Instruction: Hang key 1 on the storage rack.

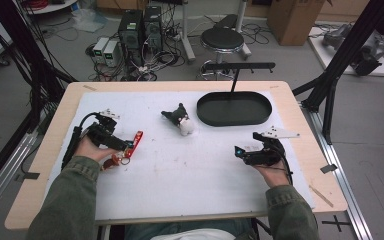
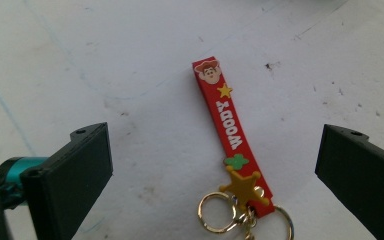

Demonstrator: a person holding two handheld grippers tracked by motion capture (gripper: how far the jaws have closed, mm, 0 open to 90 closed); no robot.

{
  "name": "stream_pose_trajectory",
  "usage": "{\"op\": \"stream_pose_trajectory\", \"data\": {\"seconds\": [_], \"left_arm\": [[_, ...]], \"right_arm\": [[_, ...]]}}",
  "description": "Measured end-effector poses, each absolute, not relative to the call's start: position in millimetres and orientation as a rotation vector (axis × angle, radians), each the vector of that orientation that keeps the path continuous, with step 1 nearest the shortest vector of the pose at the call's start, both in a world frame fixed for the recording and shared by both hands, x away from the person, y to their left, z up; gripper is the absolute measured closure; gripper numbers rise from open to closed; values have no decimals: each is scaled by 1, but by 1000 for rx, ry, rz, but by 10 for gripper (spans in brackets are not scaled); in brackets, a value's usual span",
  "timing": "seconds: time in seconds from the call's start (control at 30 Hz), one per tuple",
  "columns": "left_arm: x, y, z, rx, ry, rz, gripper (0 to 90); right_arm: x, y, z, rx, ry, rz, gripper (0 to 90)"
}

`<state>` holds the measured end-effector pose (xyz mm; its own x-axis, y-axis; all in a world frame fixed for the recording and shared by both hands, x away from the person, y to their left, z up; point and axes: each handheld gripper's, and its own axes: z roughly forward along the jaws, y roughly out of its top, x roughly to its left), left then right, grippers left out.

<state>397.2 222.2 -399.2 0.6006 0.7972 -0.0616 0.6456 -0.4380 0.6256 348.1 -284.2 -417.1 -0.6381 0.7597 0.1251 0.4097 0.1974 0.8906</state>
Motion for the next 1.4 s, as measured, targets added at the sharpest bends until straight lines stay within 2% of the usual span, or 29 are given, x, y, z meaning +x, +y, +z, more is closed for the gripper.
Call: {"op": "stream_pose_trajectory", "data": {"seconds": [0.53, 0.63, 0.7, 1.0, 1.23, 1.4], "left_arm": [[419, 199, -409, 2277, 1176, 289, 87], [424, 189, -406, 2302, 1209, 335, 168], [427, 186, -407, 2311, 1217, 310, 221], [434, 180, -411, 2356, 1277, 272, 368], [434, 182, -415, 2406, 1323, 219, 392], [433, 181, -415, 2430, 1335, 253, 562]], "right_arm": [[349, -284, -418, 1086, 2139, 1413, 4], [349, -284, -418, 1086, 2138, 1413, 4], [349, -284, -417, 1087, 2138, 1412, 4], [349, -284, -418, 1087, 2138, 1407, 4], [349, -284, -418, 1081, 2142, 1404, 4], [349, -284, -418, 1079, 2144, 1402, 4]]}}
